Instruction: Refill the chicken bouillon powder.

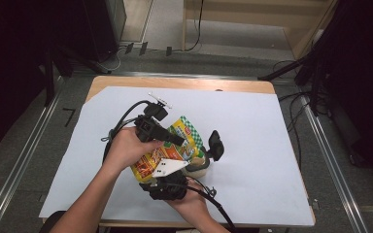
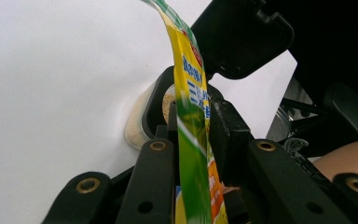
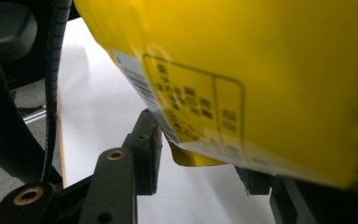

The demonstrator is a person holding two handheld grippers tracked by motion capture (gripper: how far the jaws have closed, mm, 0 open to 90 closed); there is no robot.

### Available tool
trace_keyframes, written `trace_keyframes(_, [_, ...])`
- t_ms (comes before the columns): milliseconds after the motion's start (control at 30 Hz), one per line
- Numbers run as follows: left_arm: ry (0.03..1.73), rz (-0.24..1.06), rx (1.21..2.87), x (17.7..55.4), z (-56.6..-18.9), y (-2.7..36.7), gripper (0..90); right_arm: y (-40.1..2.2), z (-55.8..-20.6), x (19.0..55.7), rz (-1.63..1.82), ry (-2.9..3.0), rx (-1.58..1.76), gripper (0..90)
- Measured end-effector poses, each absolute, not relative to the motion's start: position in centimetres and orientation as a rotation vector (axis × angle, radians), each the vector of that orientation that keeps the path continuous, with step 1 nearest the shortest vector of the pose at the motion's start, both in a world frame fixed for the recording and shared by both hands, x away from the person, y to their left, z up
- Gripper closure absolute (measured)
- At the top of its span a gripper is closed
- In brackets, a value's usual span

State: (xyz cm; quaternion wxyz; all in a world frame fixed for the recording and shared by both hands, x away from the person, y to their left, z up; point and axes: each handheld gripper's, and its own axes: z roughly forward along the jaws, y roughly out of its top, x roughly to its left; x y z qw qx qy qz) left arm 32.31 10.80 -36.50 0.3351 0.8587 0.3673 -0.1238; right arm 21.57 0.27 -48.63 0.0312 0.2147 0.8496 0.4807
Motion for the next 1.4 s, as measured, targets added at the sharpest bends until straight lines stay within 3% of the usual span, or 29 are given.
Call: trace_keyframes(1400, [0.878, -0.423, 2.252, 32.6, -36.9, 11.5, 85.8, 0.6, -51.4, 21.8, 1.400, 2.638, 0.709, 48.6])
